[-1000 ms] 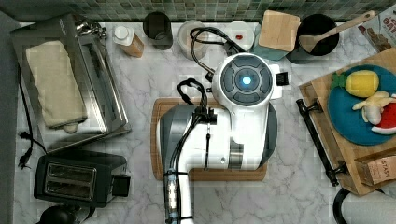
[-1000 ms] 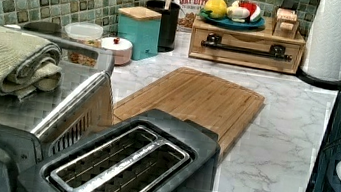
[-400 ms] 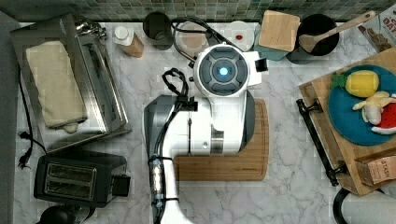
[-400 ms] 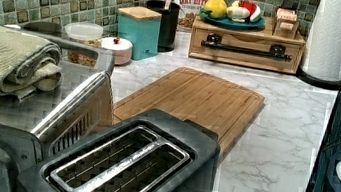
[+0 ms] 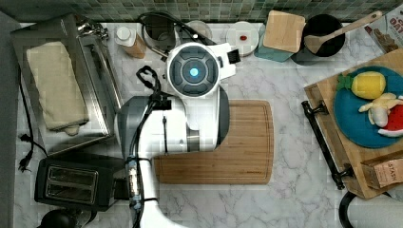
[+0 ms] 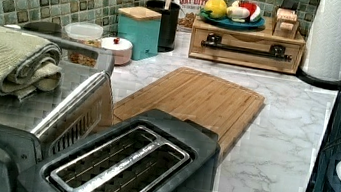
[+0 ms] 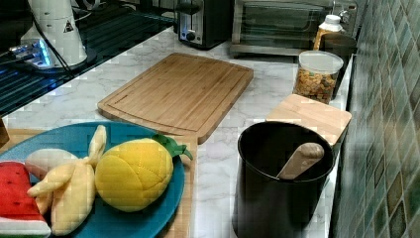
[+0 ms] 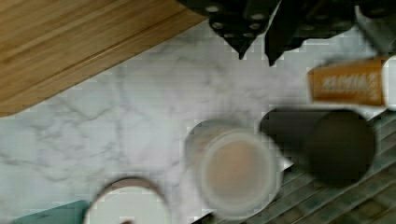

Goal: Pick up the towel.

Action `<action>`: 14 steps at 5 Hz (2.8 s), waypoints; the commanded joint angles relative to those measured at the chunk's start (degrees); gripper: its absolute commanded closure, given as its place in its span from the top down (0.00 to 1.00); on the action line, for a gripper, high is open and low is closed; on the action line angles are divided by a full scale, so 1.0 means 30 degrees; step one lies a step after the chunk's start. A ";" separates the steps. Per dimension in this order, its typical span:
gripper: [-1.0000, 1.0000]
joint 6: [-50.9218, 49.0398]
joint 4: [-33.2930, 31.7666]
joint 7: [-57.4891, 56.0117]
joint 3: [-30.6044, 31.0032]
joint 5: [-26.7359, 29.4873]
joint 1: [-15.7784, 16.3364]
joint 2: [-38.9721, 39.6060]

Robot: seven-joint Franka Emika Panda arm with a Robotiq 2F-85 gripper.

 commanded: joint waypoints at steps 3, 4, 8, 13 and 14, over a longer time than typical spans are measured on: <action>1.00 0.0520 0.2243 -1.3168 0.2921 0.9679 0.0240 -0.0198; 1.00 0.0345 0.2590 -1.5008 0.3621 1.1365 0.0189 0.0407; 1.00 -0.2391 0.6502 -1.7175 0.5001 1.1236 0.1502 0.3837; 0.18 0.0313 0.5846 -1.3050 0.5085 0.6071 0.3587 0.4654; 0.00 0.0517 0.5574 -1.1954 0.4789 0.5899 0.3503 0.4703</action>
